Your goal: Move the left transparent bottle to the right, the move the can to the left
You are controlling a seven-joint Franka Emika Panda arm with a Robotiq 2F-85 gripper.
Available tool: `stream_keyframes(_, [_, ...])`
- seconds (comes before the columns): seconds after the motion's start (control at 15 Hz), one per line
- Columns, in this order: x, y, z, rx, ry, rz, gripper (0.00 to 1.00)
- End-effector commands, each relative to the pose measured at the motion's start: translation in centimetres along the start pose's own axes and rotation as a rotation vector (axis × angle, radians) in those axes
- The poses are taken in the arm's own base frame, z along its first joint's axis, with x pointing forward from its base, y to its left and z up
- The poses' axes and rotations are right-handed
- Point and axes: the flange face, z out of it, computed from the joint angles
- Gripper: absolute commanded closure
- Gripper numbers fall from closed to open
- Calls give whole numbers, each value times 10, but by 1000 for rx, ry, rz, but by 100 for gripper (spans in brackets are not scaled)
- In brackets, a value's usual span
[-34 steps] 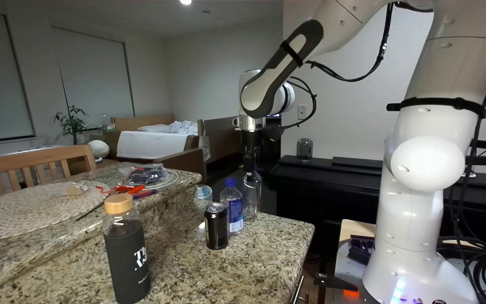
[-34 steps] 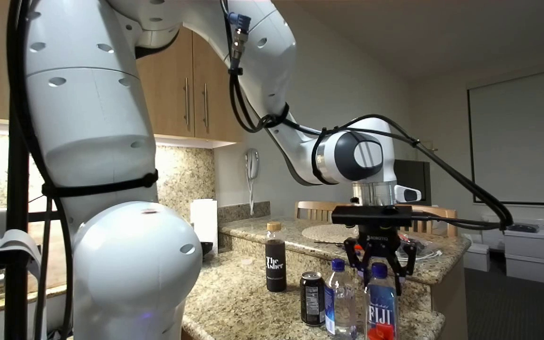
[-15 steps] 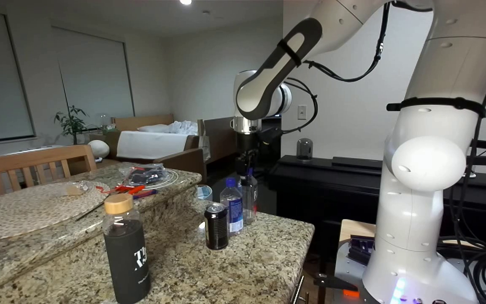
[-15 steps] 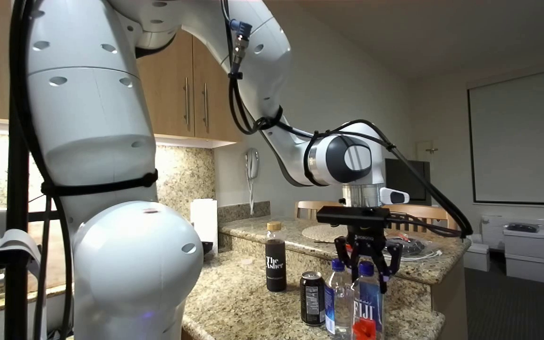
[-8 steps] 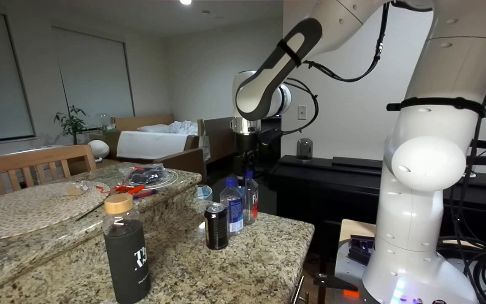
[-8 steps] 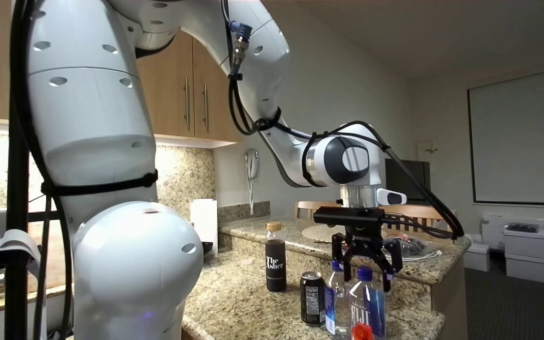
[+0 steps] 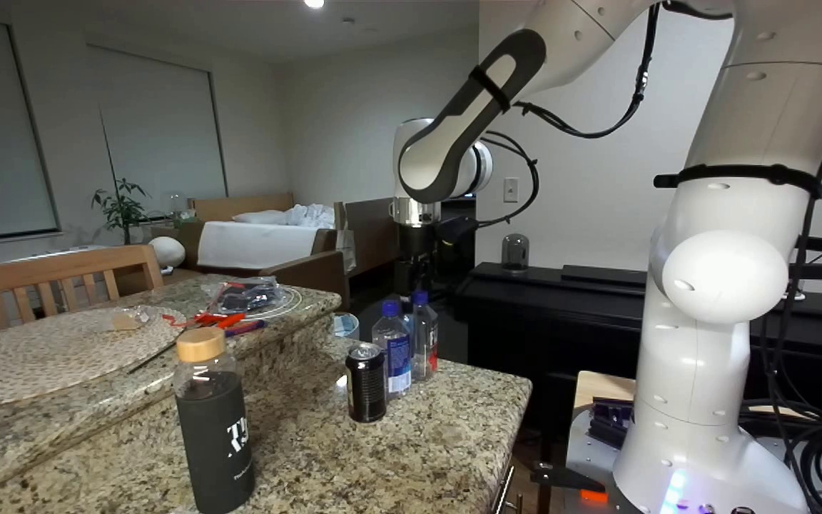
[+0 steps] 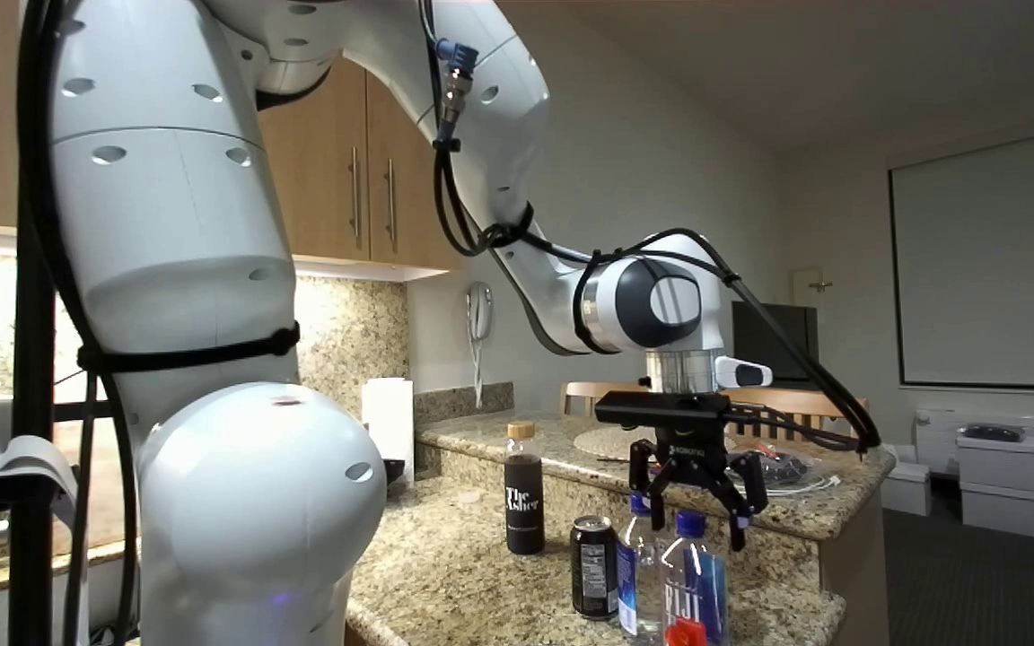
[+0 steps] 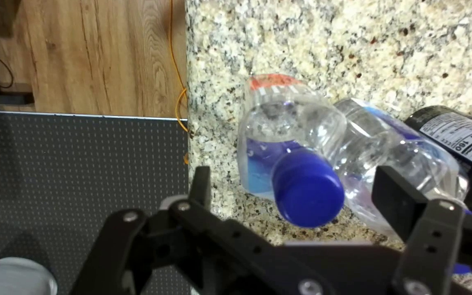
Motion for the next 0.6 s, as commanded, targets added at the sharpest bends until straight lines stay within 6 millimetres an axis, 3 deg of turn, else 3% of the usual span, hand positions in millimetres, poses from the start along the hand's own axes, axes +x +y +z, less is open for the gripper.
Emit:
stream_keyframes(0.0, [-6,-4,-15,-24,35,6,0])
stream_keyframes(0.53, [-2,-18,-62,-59,94,-42,0])
